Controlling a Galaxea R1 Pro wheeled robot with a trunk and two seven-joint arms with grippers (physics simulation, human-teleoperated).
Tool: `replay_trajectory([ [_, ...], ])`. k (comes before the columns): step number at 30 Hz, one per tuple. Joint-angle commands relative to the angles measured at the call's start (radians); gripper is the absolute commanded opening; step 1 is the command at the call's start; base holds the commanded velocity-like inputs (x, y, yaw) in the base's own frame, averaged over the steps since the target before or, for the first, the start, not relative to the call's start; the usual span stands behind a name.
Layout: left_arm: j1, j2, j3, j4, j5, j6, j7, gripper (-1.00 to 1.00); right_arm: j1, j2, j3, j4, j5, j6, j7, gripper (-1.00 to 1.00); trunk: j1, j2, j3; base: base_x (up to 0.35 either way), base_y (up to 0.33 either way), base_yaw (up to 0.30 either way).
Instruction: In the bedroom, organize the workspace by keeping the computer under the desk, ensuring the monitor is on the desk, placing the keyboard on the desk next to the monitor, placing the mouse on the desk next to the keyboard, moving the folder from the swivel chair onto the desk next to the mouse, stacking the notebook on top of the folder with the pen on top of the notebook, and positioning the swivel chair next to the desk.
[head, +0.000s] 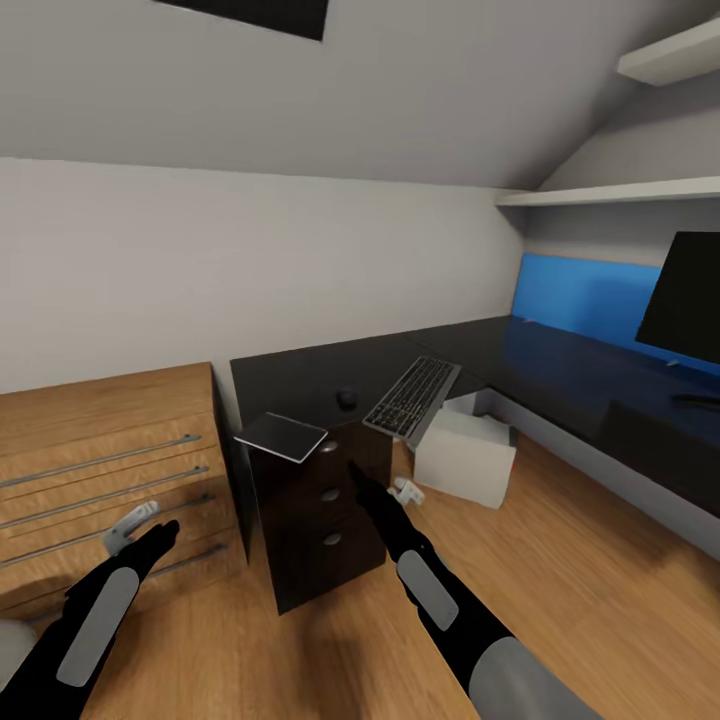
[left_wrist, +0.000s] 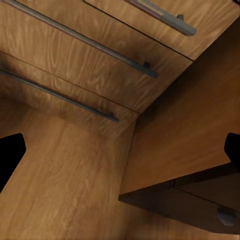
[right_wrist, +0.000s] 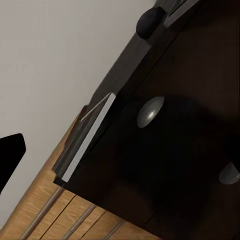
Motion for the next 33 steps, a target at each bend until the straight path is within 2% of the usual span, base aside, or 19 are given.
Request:
replay_trajectory([
  [1,0.0,0.0,0.0,-0.002,0.007,0.003,0.006,1.0,-0.002,0.0,0.001,0.002,-0.01,-0.005,0.005,1.0,0.0,0.0,-0.001,0.081,0.0,0.015],
  [7,0.0,0.0,0.0,0.0,0.008,0.004,0.002,1.0,-0.001,0.0,-0.009,0.002,-0.01,-0.005,0.005,1.0,0.0,0.0,-0.001,0.187,0.053,0.005],
  [14,0.0,0.0,0.0,0.001,0.009,0.018,0.001,1.0,-0.001,0.0,-0.01,0.002,-0.009,-0.005,0.004,1.0,0.0,0.0,-0.001,0.033,0.008,0.0],
  [21,0.0,-0.001,-0.001,0.0,0.007,0.035,0.0,1.0,-0.001,0.0,-0.009,0.002,-0.007,-0.011,-0.018,1.0,0.0,0.0,-0.001,0.148,0.001,0.0],
  [33,0.0,0.001,-0.001,-0.002,0.006,0.04,0.0,1.0,-0.002,0.0,-0.012,0.002,-0.008,-0.014,-0.028,1.0,0.0,0.0,-0.001,0.04,0.008,0.0],
])
